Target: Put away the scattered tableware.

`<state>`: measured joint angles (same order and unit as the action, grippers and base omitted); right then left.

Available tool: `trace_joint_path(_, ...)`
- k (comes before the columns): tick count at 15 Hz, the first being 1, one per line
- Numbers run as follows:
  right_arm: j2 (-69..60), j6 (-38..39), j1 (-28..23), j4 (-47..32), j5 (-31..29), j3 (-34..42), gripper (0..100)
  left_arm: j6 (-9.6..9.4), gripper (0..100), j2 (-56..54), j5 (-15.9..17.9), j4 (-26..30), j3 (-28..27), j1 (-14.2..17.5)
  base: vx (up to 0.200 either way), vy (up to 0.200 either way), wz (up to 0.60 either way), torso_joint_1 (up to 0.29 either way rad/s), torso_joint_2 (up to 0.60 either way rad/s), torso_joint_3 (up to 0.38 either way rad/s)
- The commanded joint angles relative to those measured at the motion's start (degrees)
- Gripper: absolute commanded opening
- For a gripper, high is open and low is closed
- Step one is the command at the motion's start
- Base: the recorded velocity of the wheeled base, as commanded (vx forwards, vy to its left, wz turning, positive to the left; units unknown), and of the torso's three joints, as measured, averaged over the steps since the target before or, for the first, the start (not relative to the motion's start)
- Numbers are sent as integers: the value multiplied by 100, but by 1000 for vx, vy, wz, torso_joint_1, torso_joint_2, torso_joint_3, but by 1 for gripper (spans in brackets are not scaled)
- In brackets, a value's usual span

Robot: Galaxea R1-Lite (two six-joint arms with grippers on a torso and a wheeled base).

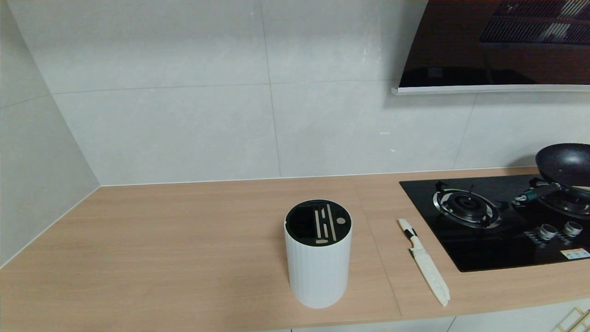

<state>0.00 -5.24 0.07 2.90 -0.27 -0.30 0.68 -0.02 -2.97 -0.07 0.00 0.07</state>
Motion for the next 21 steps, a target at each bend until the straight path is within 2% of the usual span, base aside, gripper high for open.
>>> trace_joint_path(1,123,58,28,17,44,-602,100,2,100,2,-1,-1,0,1,0,0,0,0,0,0)
trace_joint_path(2,378,50,54,-150,80,-752,100,2,100,2,-1,-1,0,1,0,0,0,0,0,0)
trace_joint_path(4,1283,50,54,-255,545,-884,100,2,100,2,-1,-1,0,1,0,0,0,0,0,0)
trace_joint_path(7,3146,50,72,-229,862,-1270,100,2,100,2,-1,-1,0,1,0,0,0,0,0,0)
trace_joint_path(8,3639,50,160,-246,897,-1437,100,2,100,2,-1,-1,0,1,0,0,0,0,0,0)
trace_joint_path(10,4878,58,705,-220,888,-1789,100,2,100,2,-1,-1,0,1,0,0,0,0,0,0)
trace_joint_path(12,6100,67,880,-123,879,-2220,100,2,100,2,-1,-1,0,1,0,0,0,0,0,0)
trace_joint_path(14,6873,67,880,193,879,-2430,100,2,100,2,-1,-1,0,1,0,0,0,0,0,0)
trace_joint_path(17,8877,76,872,1512,809,-2764,100,2,100,2,-1,-1,0,1,0,0,0,0,0,0)
trace_joint_path(21,10450,67,854,2461,589,-3292,100,2,100,2,-1,-1,0,1,0,0,0,0,0,0)
